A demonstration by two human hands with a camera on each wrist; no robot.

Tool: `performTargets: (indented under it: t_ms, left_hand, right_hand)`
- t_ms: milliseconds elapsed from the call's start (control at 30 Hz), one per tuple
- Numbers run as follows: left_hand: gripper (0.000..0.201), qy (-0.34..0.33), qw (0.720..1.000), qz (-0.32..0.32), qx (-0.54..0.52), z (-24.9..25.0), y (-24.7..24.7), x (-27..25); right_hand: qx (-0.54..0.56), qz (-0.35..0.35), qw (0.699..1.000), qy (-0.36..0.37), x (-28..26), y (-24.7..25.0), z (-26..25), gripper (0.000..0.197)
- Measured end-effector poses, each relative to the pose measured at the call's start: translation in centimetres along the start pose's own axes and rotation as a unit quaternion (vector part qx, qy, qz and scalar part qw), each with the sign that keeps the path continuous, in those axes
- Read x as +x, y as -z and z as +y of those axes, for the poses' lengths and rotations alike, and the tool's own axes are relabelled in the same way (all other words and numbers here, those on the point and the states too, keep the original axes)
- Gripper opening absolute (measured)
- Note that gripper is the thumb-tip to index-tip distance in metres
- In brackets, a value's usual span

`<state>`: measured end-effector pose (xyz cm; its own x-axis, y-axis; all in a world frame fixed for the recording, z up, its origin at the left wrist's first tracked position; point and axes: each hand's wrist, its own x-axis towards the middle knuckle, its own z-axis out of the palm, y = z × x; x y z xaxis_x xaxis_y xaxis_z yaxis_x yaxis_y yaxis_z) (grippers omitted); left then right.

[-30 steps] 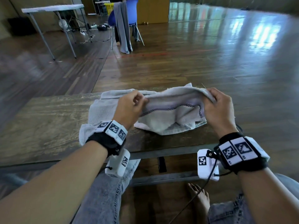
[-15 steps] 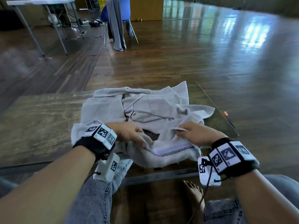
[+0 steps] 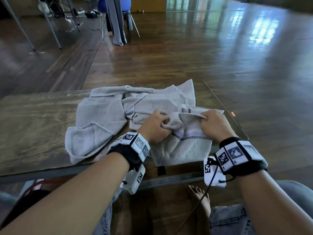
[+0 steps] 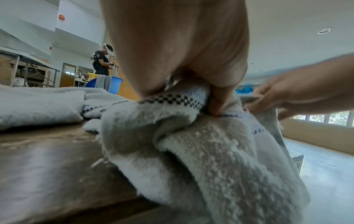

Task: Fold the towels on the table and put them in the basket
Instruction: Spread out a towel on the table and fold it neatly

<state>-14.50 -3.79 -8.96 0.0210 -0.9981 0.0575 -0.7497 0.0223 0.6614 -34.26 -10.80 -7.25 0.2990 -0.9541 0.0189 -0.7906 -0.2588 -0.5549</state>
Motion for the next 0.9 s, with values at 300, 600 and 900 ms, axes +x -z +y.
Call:
performTargets:
  t_ms: [300,600,900]
  left_hand:
    - [0.012,-0.021,0.960,0.084,-0.266,1.8,3.7,-1.0]
    - [0.020,0.068,0.984,0.041,-0.157,-2.2,4.9,-2.9]
    - [0.009,0.099,0.954,0.001,-0.283,-2.5,7.8,-3.0]
  right_hand:
    - [0.388,0.001,0.894,0.223,-1.3,0.8,-4.8,0.029]
    - [0.157,-0.182,0.964,0.112,-0.3,-5.0,-5.2,0.042]
    - [0.270,-0.115,0.943,0.160,0.0,-2.5,-10.1,0.034]
